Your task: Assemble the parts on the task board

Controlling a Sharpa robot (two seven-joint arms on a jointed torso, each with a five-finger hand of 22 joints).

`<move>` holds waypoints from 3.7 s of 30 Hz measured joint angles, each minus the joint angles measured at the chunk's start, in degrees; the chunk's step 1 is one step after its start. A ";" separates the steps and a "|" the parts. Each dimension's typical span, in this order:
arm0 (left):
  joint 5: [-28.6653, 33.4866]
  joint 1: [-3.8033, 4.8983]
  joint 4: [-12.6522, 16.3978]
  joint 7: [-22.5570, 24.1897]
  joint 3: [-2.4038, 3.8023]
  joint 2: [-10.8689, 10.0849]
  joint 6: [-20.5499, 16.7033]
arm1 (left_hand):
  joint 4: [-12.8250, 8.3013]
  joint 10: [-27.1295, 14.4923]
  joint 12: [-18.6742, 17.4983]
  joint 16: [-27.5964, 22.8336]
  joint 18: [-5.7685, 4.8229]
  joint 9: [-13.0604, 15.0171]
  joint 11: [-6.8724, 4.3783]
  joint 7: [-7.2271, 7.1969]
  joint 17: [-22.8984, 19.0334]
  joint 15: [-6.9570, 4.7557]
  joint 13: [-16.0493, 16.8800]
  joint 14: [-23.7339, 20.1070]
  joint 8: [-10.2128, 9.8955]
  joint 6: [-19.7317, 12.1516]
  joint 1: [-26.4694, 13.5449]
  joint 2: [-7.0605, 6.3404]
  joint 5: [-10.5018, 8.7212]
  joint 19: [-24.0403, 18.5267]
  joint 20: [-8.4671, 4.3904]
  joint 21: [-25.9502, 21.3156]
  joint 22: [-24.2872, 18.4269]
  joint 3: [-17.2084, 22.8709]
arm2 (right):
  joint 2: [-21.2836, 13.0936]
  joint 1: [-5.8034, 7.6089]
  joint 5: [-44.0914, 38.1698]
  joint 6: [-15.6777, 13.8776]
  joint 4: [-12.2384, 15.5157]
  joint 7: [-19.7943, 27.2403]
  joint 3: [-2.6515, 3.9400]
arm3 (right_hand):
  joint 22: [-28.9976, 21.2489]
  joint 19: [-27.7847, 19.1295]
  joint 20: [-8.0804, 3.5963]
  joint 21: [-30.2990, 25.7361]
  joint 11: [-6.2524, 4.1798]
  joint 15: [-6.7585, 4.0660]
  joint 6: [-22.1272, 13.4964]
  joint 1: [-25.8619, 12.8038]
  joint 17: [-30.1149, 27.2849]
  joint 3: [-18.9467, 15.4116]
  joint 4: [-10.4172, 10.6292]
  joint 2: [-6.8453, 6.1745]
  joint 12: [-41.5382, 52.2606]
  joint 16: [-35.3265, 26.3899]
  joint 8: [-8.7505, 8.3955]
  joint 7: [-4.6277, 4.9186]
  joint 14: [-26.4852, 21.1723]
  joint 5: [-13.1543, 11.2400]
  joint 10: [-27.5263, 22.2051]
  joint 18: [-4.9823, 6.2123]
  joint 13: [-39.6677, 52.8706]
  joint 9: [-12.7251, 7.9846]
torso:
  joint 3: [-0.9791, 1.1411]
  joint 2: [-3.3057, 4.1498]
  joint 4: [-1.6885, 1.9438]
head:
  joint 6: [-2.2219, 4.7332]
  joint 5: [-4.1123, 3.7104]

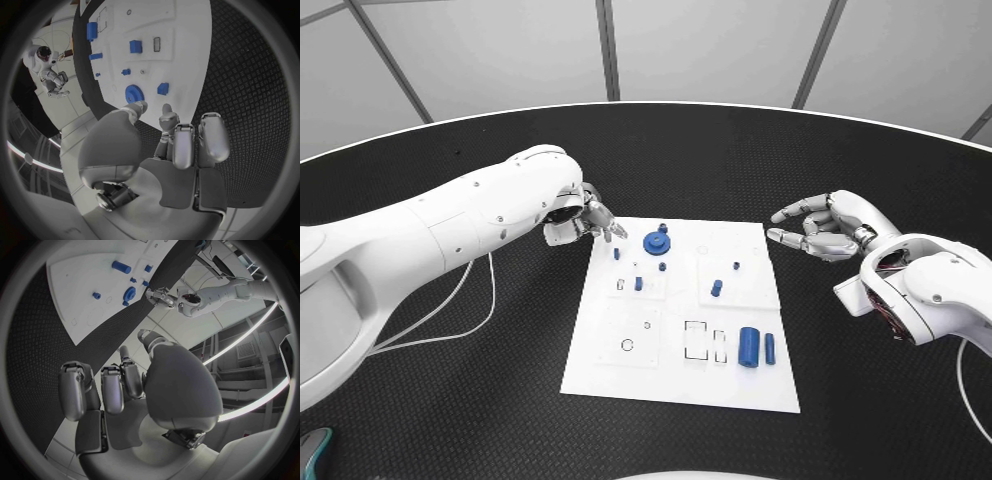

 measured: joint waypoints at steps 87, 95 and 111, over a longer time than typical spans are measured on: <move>1.86 -1.44 -0.90 0.27 -0.21 0.64 2.41 | -4.66 0.20 0.57 0.00 0.00 -0.60 -0.60 -0.59 0.00 -0.18 -0.11 0.17 0.66 0.17 13.05 6.10 -0.56 0.00 0.00 0.00 0.94 11.19 | 0.89 0.00 0.00 0.40 -0.72 0.04 0.00 | 0.00 0.00 0.00 0.00 0.00 0.00 0.00 0.00 -0.03 0.16 0.16 0.00 0.00 0.00 0.00 0.00 0.00 0.00 0.00 0.00 0.01 -0.02 | -0.05 0.00 0.02 | -0.96 0.27; 3.98 -1.44 -0.35 0.13 -0.21 0.03 1.91 | -3.86 0.10 0.57 0.00 0.00 -0.21 -0.50 -0.30 0.00 -0.21 -0.15 0.20 1.46 -0.12 13.43 6.33 -0.83 0.00 0.00 0.00 1.00 12.10 | 0.84 0.00 0.00 0.35 -0.73 0.05 0.00 | 0.00 0.00 0.00 0.00 0.00 0.00 0.00 0.00 -0.03 0.16 0.16 0.00 0.00 0.00 0.24 0.00 0.00 0.28 0.00 0.00 0.01 -0.02 | -0.05 -0.03 0.05 | -1.14 0.28; 10.26 -1.39 7.84 -1.24 -0.22 -5.15 -0.50 | -3.55 1.38 1.40 0.00 0.00 -0.12 -0.53 -0.21 0.00 -0.22 1.04 0.21 2.43 -0.21 13.41 6.31 -1.03 0.00 0.00 0.00 1.16 12.43 | 0.55 0.00 0.00 0.19 -0.81 0.10 0.00 | 0.00 0.00 0.00 0.00 0.00 0.00 0.00 0.00 0.01 0.16 0.15 0.00 0.00 0.00 0.23 0.00 0.00 0.28 0.00 0.00 0.00 -0.01 | 0.03 -0.43 0.29 | -1.33 0.37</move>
